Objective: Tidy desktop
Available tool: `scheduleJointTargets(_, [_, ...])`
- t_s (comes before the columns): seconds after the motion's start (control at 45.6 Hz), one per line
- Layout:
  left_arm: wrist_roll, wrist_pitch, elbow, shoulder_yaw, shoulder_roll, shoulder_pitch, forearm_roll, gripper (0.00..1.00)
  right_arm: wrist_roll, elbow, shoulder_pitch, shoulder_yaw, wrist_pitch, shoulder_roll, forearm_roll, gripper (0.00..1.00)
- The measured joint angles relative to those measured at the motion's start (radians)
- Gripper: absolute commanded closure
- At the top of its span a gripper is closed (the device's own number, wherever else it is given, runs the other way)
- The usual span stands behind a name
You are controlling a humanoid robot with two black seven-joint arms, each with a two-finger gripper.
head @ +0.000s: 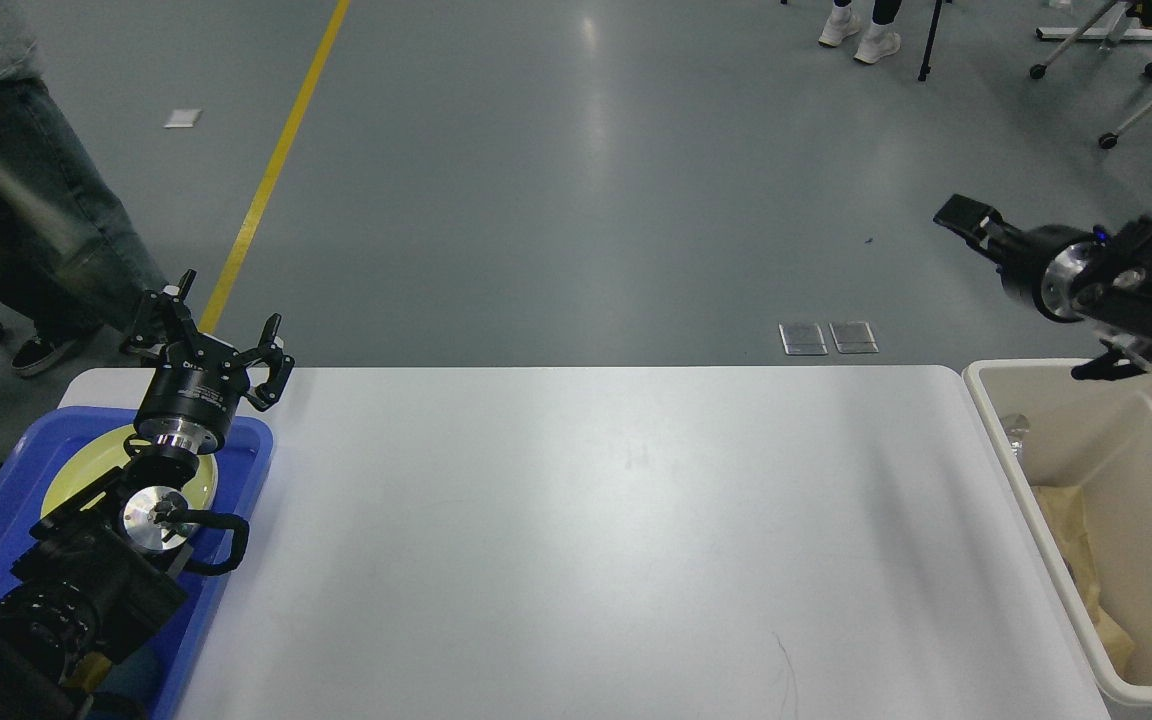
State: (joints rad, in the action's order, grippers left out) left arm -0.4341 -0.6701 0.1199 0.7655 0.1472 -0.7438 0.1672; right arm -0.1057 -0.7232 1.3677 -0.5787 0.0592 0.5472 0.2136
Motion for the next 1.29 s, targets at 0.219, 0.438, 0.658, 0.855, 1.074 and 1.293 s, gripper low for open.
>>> scheduleJointTargets(0.219, [0.0, 0.0, 0.0, 0.0, 0.0, 0.001, 0.0, 0.04, 0.002, -0.007, -0.086, 0.414, 0.003, -0.033, -0.045, 0.0])
scheduleJointTargets(0.438, [0.0, 0.002, 0.0, 0.0, 0.0, 0.001, 0.0, 0.04, -0.003, 0.003, -0.27, 0.845, 0.002, -0.111, -0.113, 0.0])
scheduleJointTargets(0.658, [0.0, 0.003, 0.0, 0.0, 0.0, 0.001, 0.0, 0.04, -0.008, -0.005, -0.354, 1.05, 0.001, -0.156, -0.168, 0.0])
scheduleJointTargets(0.855, [0.0, 0.003, 0.0, 0.001, 0.0, 0.001, 0.0, 0.04, -0.011, -0.004, -0.445, 1.196, -0.002, -0.232, -0.3, 0.0])
scheduleJointTargets(1.074, [0.0, 0.002, 0.0, 0.001, 0.0, 0.001, 0.0, 0.04, -0.028, -0.004, -0.569, 1.389, -0.008, -0.311, -0.338, 0.0])
scheduleJointTargets(1.293, [0.0, 0.001, 0.0, 0.002, 0.0, 0.001, 0.0, 0.04, -0.031, -0.007, -0.637, 1.419, -0.065, -0.342, -0.338, 0.0])
